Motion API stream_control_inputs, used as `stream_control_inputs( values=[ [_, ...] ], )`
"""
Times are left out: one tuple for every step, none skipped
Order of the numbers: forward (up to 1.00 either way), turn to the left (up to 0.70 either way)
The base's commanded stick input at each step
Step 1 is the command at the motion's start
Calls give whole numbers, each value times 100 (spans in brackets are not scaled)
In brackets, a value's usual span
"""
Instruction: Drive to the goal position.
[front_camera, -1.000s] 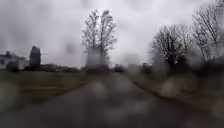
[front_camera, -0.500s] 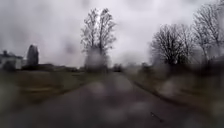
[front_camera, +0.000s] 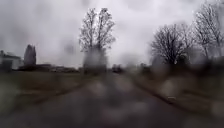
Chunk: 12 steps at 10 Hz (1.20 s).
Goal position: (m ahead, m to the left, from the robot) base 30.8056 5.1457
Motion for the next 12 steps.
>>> stream_control_inputs(
  values=[
    [100, 0],
    [100, 0],
    [100, 0],
    [100, 0],
    [100, 0],
    [100, 0],
    [100, 0],
    [100, 0],
    [100, 0],
    [100, 0],
    [100, 0],
    [100, 0]
  ],
)
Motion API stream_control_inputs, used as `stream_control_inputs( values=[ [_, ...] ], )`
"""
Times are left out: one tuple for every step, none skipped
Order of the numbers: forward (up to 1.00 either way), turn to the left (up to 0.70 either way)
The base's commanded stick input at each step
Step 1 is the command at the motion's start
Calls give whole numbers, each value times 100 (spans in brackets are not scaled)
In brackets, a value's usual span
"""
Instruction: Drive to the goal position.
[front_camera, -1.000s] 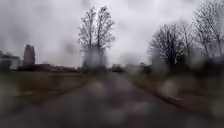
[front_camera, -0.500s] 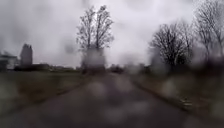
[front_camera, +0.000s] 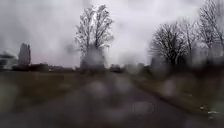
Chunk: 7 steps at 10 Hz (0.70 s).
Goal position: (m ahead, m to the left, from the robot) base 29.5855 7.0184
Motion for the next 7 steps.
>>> stream_control_inputs(
  values=[
    [100, 0],
    [100, 0],
    [100, 0],
    [100, 0],
    [100, 0],
    [100, 0],
    [100, 0]
  ],
)
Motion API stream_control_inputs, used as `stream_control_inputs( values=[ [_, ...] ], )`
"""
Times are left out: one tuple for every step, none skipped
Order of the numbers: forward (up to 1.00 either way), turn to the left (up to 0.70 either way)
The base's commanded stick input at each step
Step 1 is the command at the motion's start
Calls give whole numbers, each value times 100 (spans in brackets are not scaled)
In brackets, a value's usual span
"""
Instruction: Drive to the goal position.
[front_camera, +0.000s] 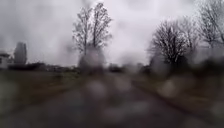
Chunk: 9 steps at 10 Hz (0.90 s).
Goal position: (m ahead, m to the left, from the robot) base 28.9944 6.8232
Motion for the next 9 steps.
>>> stream_control_inputs(
  values=[
    [100, 0],
    [100, 0],
    [100, 0],
    [100, 0],
    [100, 29],
    [100, 40],
    [100, 40],
    [100, 18],
    [100, 0]
  ],
)
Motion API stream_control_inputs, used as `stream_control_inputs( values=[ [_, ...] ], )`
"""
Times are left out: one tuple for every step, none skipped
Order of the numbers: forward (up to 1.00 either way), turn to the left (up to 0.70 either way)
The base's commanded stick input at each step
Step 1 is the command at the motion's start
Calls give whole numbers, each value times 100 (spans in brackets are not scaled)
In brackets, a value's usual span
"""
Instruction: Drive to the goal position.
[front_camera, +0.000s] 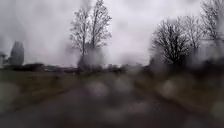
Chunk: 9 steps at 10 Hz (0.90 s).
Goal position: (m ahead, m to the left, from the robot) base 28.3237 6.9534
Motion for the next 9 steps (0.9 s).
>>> stream_control_inputs(
  values=[
    [100, 0],
    [100, 0],
    [100, 0],
    [100, 0],
    [100, 0],
    [100, 0],
    [100, 0],
    [100, 0],
    [100, 0]
  ],
)
